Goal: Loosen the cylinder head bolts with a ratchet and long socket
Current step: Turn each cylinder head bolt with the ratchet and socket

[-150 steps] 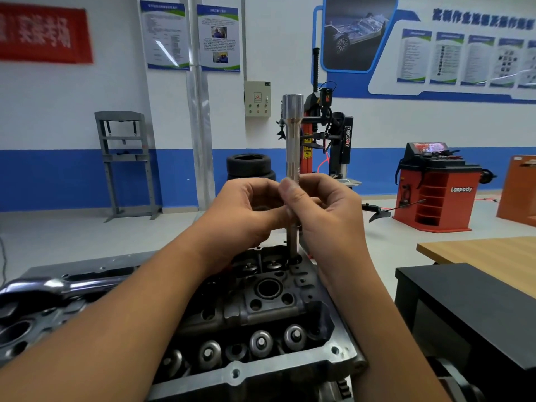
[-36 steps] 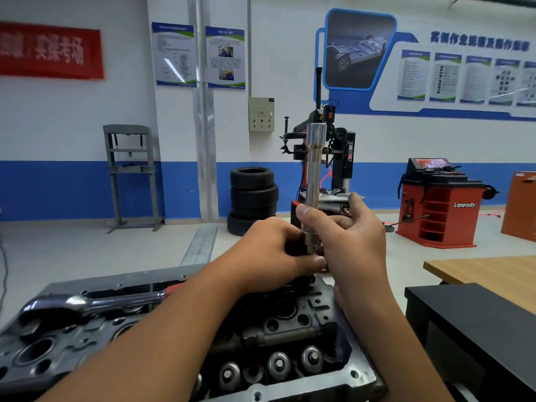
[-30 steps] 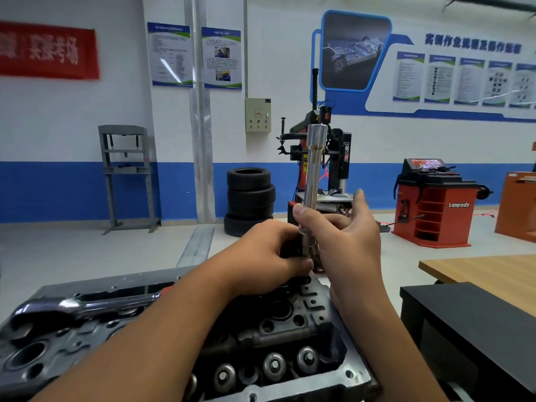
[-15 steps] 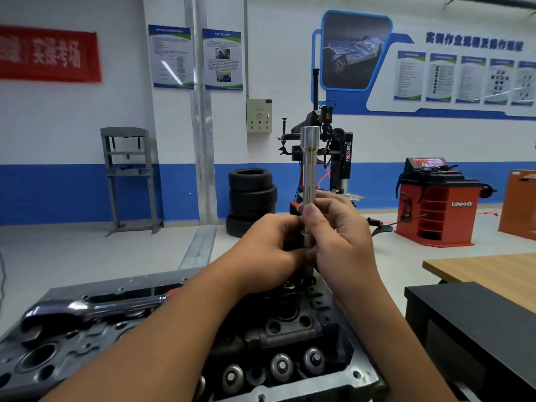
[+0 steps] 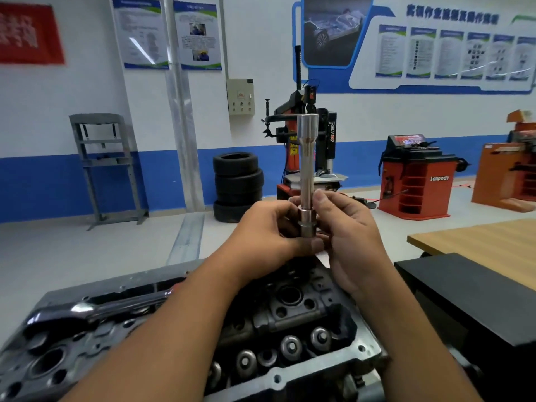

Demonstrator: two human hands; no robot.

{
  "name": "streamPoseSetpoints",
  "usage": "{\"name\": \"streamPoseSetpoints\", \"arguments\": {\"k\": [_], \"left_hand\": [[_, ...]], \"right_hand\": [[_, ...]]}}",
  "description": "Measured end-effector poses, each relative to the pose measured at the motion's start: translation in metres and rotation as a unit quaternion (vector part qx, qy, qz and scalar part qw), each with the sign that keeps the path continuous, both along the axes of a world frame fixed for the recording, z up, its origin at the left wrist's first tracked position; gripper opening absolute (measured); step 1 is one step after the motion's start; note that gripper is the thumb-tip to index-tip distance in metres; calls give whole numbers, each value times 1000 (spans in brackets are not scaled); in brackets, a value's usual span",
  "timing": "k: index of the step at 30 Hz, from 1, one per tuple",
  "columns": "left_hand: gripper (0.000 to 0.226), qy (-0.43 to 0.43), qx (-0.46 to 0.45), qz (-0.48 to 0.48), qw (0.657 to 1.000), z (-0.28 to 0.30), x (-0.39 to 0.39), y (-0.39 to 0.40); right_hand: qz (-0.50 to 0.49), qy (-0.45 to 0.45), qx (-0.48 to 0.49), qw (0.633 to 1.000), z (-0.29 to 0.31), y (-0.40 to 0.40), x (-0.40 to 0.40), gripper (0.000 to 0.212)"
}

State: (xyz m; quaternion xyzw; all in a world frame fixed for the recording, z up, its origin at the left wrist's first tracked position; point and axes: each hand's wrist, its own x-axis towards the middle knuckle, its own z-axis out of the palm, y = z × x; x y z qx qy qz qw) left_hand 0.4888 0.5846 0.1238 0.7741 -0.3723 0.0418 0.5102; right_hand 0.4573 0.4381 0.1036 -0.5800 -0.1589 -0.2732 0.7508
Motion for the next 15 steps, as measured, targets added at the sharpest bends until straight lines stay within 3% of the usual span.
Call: {"name": "streamPoseSetpoints", "arguments": {"k": [4,10,15], "left_hand": [[26,-4,2,38,999,-4,1,-4],[31,-9,10,-15,1000,-7,4,-5],[38,-7,34,-23,999,-4,2,-4]], "right_hand": [[-10,23,28,999,3,-2,1,48],[0,13,-60,998,-3,-2,7,68],[-1,-2,-70,998,-1,4,5,58]]}}
